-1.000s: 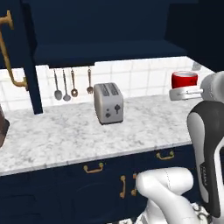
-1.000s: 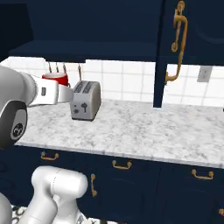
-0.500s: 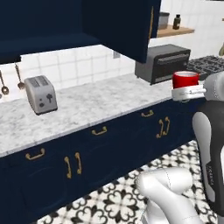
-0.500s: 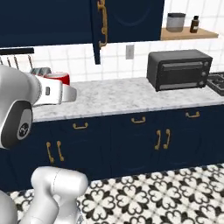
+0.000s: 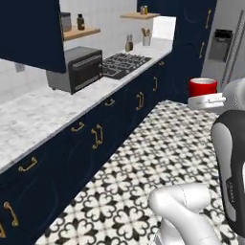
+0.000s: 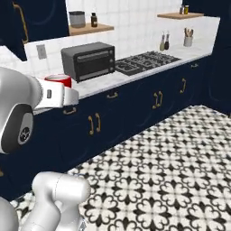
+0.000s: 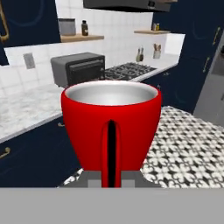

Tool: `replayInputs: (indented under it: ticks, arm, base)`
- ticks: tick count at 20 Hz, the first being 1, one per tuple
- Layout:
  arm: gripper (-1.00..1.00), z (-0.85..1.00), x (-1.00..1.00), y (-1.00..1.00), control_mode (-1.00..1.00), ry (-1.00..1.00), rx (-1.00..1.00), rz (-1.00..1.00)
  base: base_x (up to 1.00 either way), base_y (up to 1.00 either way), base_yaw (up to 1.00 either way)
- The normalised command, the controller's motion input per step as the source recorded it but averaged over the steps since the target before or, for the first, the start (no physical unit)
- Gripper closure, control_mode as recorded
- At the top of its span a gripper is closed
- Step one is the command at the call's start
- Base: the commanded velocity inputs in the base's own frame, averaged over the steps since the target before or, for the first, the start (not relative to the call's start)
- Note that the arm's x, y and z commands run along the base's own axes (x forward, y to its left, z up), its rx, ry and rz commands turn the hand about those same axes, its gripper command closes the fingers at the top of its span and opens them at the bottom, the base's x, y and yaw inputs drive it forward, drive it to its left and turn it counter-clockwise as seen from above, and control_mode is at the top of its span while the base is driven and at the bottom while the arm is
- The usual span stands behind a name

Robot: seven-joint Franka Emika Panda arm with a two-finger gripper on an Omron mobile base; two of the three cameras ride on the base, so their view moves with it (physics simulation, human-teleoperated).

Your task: Gather all objects into one cabinet and sort the glasses and bowls to opposite sides.

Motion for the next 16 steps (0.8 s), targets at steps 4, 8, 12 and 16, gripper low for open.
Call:
replayInputs:
  ticks: [4, 8, 12, 16]
  arm:
    - [1.00, 0.00, 0.00, 0.00, 1.00, 0.00, 0.00, 0.00]
    - [1.00, 0.00, 0.00, 0.00, 1.00, 0.00, 0.00, 0.00]
    - [1.00, 0.00, 0.00, 0.00, 1.00, 0.00, 0.00, 0.00]
    - [1.00, 0.00, 0.00, 0.00, 1.00, 0.00, 0.00, 0.00]
  base:
    - [-0.03, -0.34, -0.82]
    - [0.00, -0.25, -0.86]
    - [0.05, 0.00, -0.84]
    - [0.33, 0.00, -0.76]
